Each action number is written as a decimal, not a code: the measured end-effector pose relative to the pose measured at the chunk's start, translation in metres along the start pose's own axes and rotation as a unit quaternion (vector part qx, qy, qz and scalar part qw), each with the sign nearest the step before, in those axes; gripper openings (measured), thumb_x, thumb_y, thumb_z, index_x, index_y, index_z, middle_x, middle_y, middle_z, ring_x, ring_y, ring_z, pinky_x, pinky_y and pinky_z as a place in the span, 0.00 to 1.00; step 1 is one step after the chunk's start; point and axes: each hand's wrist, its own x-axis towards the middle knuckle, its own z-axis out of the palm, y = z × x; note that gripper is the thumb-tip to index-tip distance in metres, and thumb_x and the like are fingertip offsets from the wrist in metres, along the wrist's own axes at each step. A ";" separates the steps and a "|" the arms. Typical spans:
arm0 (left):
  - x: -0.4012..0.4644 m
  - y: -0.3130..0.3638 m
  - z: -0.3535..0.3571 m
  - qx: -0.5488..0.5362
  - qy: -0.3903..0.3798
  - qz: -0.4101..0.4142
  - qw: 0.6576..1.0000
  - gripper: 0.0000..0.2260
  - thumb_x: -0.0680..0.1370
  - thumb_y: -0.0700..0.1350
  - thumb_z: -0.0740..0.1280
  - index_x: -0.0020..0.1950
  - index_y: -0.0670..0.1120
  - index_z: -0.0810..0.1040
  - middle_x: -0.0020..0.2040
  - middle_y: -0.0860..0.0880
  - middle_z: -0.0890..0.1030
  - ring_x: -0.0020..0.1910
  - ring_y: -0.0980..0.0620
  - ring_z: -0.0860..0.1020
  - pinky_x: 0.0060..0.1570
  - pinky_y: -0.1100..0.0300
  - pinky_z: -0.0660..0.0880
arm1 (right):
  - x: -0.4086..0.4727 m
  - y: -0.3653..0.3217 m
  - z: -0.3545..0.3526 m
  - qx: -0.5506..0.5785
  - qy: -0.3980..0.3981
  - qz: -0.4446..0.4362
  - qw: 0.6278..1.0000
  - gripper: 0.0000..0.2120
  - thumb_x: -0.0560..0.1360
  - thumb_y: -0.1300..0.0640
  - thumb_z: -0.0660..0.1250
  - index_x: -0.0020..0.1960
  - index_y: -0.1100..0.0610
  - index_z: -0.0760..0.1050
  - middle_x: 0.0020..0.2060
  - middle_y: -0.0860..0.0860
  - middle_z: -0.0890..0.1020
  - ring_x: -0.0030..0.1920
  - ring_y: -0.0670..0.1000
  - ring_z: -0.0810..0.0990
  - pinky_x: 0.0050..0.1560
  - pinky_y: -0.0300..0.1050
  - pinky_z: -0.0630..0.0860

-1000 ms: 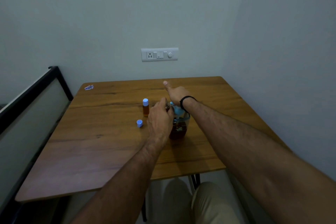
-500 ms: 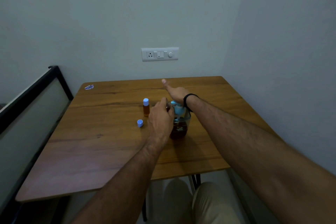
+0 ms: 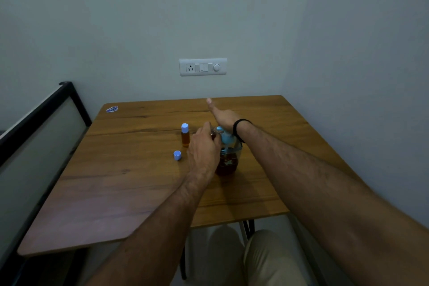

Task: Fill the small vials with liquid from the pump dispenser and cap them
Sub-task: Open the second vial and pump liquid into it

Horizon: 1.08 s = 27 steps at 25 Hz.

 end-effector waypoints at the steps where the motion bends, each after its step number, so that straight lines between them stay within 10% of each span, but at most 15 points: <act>1: 0.000 -0.001 0.001 -0.003 -0.002 0.000 1.000 0.06 0.82 0.47 0.66 0.49 0.51 0.69 0.46 0.52 0.78 0.46 0.53 0.79 0.46 0.52 0.82 | 0.001 0.003 0.004 -0.009 0.023 -0.005 1.000 0.42 0.78 0.26 0.48 0.67 0.61 0.77 0.64 0.58 0.79 0.52 0.54 0.79 0.50 0.48 0.70; 4: 0.000 -0.001 0.000 -0.012 -0.001 0.000 1.000 0.06 0.82 0.47 0.66 0.49 0.51 0.70 0.46 0.52 0.78 0.46 0.52 0.80 0.46 0.51 0.82 | 0.004 0.005 0.008 -0.043 0.076 -0.013 0.996 0.35 0.80 0.28 0.50 0.54 0.58 0.79 0.56 0.57 0.83 0.43 0.51 0.77 0.43 0.47 0.72; 9: 0.000 -0.002 0.000 -0.018 -0.002 0.002 1.000 0.05 0.82 0.49 0.65 0.50 0.51 0.70 0.46 0.52 0.78 0.46 0.52 0.80 0.46 0.51 0.82 | -0.002 -0.003 -0.003 -0.005 -0.018 0.008 1.000 0.46 0.76 0.24 0.47 0.75 0.59 0.70 0.72 0.59 0.73 0.66 0.59 0.74 0.61 0.56 0.70; 14: 0.002 -0.002 0.002 -0.020 -0.004 -0.002 1.000 0.05 0.82 0.46 0.67 0.50 0.51 0.70 0.46 0.52 0.78 0.46 0.52 0.79 0.46 0.50 0.82 | 0.007 0.004 0.010 -0.054 0.081 -0.008 0.995 0.35 0.79 0.29 0.54 0.59 0.59 0.80 0.57 0.58 0.83 0.44 0.54 0.77 0.44 0.49 0.72; 19: 0.000 -0.001 -0.001 -0.006 -0.003 0.004 1.000 0.06 0.82 0.48 0.65 0.49 0.51 0.69 0.44 0.52 0.77 0.44 0.52 0.79 0.44 0.53 0.81 | -0.001 -0.002 -0.003 -0.005 -0.018 0.012 1.000 0.46 0.76 0.23 0.50 0.76 0.58 0.69 0.72 0.59 0.72 0.67 0.60 0.74 0.64 0.57 0.71; 24: 0.002 -0.001 -0.001 -0.010 -0.011 0.002 1.000 0.06 0.82 0.46 0.66 0.49 0.51 0.69 0.46 0.52 0.77 0.46 0.51 0.79 0.46 0.52 0.80 | 0.012 0.005 0.009 -0.061 0.085 -0.012 0.994 0.33 0.80 0.30 0.54 0.53 0.58 0.80 0.57 0.58 0.83 0.49 0.56 0.79 0.47 0.49 0.72; 27: 0.002 -0.001 0.000 -0.013 -0.014 0.003 1.000 0.06 0.82 0.47 0.66 0.49 0.51 0.69 0.45 0.52 0.77 0.44 0.52 0.78 0.46 0.50 0.81 | 0.006 0.004 0.003 -0.040 0.036 -0.004 0.999 0.41 0.77 0.26 0.52 0.67 0.59 0.77 0.65 0.59 0.79 0.59 0.58 0.78 0.56 0.53 0.74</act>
